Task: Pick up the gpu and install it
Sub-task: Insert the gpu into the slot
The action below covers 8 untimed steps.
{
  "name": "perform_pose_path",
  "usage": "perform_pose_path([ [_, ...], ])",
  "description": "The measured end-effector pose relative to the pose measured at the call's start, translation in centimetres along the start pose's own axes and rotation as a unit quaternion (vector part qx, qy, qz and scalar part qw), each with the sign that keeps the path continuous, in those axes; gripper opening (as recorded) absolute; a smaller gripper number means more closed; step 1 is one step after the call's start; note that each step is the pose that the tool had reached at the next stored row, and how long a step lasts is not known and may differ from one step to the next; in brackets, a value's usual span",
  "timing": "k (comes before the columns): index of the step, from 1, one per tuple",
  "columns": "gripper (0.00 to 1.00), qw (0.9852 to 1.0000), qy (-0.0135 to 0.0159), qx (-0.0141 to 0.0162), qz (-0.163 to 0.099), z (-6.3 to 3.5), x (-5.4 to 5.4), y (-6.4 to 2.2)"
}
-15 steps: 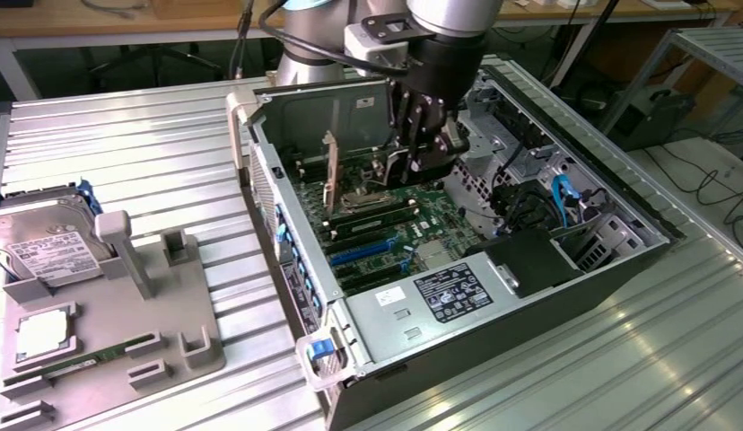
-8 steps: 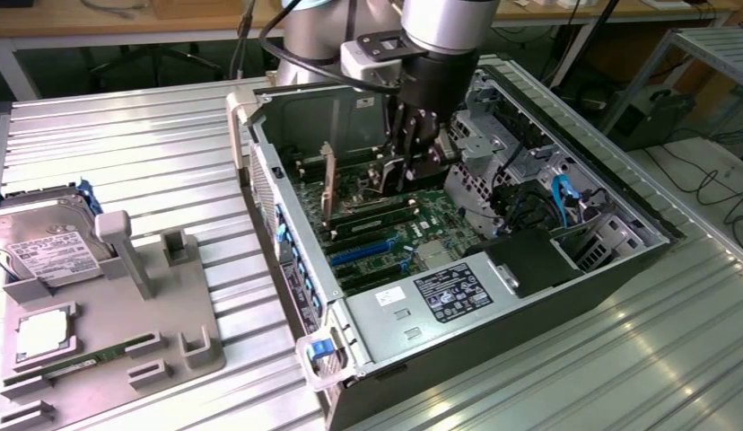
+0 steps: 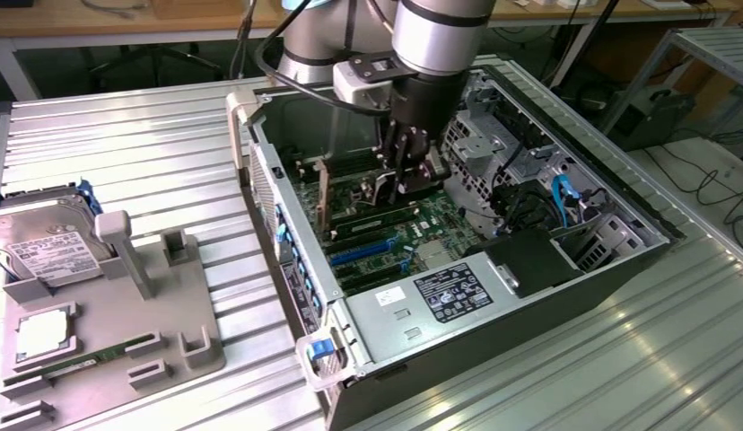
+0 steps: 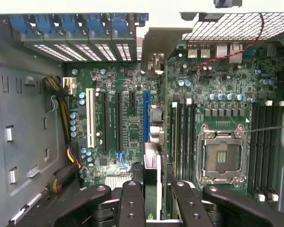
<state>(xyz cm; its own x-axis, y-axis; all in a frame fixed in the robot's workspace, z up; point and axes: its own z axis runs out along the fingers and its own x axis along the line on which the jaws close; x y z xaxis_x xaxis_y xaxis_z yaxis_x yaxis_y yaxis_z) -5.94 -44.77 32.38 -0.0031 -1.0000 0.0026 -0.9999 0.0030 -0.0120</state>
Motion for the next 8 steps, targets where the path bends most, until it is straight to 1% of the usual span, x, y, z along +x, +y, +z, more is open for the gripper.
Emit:
perform_pose_path([
  [5, 0.27, 1.0, -0.0001, -0.0008, 0.0, 0.86, 0.2, 0.14],
  [8, 0.27, 1.0, -0.0001, -0.0008, -0.001, 1.39, 0.2, 0.64],
])
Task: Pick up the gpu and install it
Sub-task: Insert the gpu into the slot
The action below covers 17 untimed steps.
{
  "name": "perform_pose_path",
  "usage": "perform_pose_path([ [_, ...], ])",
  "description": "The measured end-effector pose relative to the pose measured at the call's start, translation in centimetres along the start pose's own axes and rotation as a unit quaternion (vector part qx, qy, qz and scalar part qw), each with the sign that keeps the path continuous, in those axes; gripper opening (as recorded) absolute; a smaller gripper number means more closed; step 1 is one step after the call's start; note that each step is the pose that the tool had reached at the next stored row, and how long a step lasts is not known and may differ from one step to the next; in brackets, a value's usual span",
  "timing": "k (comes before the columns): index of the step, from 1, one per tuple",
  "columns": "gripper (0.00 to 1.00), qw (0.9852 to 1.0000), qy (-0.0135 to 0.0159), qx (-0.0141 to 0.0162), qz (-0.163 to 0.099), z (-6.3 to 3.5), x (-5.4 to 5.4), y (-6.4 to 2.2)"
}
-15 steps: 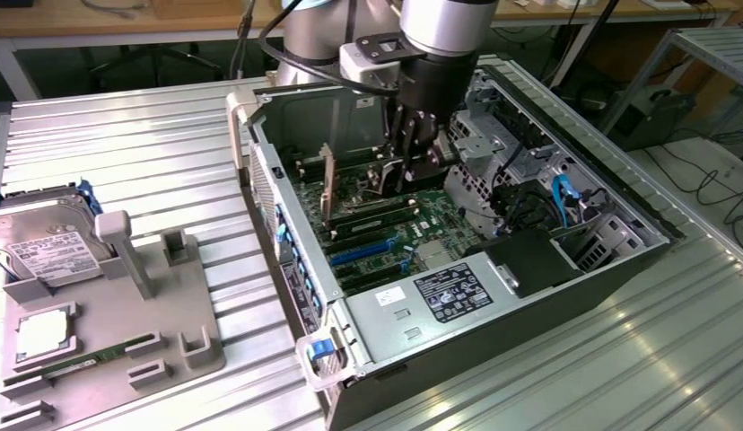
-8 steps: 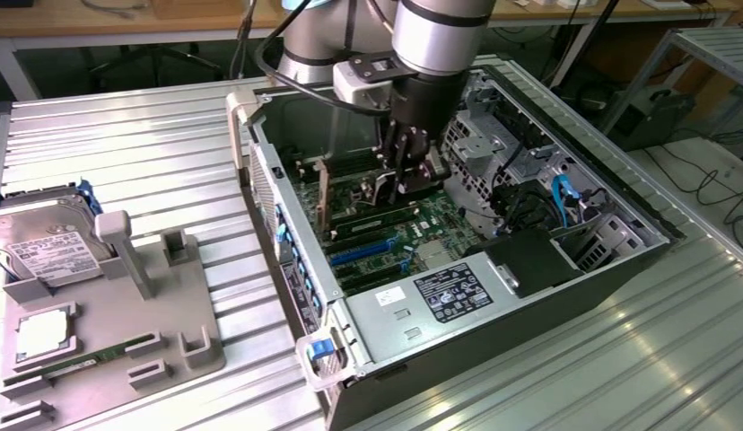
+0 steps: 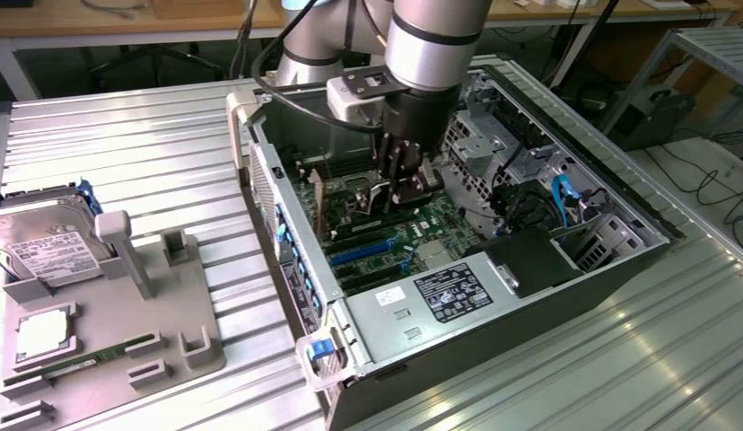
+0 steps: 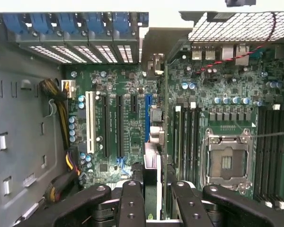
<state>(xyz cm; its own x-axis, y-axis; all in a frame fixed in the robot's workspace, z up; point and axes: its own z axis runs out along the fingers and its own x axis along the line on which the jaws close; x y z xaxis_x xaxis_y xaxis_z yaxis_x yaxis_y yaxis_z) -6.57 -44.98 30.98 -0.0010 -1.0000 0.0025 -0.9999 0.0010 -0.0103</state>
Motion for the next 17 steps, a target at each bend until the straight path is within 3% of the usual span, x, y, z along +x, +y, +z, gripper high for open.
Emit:
perform_pose_path([
  [17, 0.27, 1.0, -0.0004, 0.0, -0.001, 3.24, 0.5, 0.62],
])
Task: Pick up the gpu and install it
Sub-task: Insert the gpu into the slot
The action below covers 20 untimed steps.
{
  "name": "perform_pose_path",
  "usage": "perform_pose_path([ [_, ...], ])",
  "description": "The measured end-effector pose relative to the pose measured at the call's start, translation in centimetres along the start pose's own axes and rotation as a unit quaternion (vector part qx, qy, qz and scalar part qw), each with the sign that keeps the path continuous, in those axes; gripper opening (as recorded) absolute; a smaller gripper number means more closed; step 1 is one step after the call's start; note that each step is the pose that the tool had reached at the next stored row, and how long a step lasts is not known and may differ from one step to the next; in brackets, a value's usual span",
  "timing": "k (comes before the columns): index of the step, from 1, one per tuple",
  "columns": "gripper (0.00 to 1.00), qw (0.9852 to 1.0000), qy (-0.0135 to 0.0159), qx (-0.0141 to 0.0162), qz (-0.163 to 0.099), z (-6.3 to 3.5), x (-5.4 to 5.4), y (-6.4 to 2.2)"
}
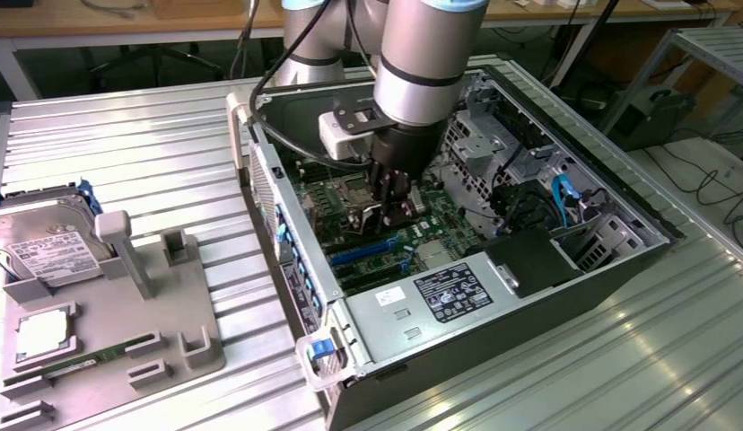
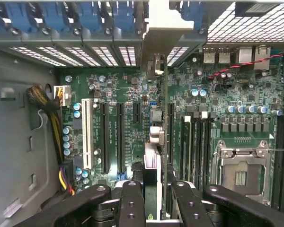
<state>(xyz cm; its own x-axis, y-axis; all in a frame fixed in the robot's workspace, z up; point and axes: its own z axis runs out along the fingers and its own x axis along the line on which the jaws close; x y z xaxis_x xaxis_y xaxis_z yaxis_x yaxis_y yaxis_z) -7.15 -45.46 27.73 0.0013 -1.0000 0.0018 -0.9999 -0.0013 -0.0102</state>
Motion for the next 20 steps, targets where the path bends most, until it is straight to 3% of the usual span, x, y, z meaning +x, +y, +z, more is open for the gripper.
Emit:
perform_pose_path([
  [8, 0.27, 1.0, 0.0, -0.003, 0.0, 1.07, 0.1, 0.26],
  [15, 0.27, 1.0, 0.0, -0.0046, 0.0, 1.4, 0.1, 0.52],
  [20, 0.27, 1.0, -0.0017, -0.0048, 0.0, 1.94, 0.0, 0.66],
])
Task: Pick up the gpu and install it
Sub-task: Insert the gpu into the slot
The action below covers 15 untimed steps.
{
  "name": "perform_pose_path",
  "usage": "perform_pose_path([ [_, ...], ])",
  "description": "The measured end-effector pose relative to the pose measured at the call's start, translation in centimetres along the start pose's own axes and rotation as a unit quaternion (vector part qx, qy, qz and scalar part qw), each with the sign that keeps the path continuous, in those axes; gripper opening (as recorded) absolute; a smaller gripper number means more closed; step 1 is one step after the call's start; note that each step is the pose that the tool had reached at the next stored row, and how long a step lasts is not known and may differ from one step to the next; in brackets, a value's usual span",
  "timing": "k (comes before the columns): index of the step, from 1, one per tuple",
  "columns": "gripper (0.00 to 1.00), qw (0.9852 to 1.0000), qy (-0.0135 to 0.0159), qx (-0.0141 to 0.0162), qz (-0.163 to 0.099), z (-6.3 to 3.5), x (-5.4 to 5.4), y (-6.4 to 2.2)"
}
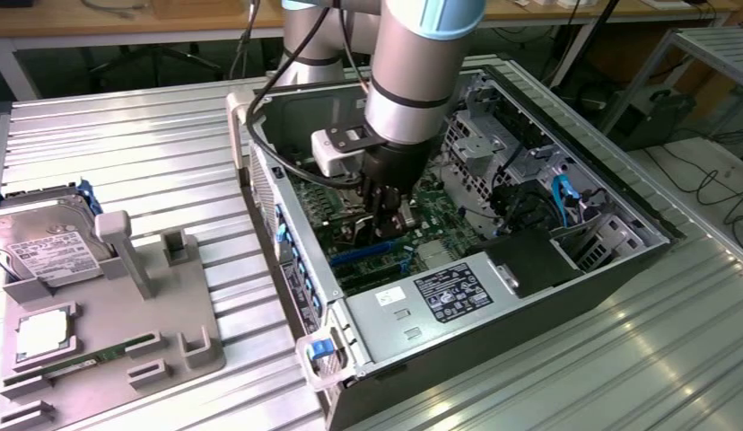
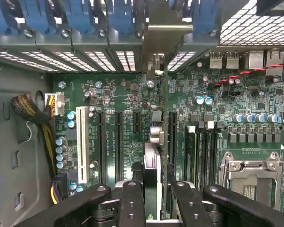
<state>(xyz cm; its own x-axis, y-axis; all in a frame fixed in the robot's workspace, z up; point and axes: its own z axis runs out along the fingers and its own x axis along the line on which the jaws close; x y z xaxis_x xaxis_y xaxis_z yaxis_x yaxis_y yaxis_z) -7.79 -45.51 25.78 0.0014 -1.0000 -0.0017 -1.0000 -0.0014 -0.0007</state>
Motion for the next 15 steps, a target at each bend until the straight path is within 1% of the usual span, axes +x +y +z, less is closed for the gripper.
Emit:
perform_pose_path([
  [7, 0.27, 1.0, -0.0016, -0.0002, 0.0, 0.78, -0.05, 0.01],
  [11, 0.27, 1.0, -0.0015, -0.0006, 0.0, 0.77, -0.05, 0.01],
  [15, 0.27, 1.0, -0.0022, -0.0007, 0.0, 0.81, -0.05, 0.0],
])
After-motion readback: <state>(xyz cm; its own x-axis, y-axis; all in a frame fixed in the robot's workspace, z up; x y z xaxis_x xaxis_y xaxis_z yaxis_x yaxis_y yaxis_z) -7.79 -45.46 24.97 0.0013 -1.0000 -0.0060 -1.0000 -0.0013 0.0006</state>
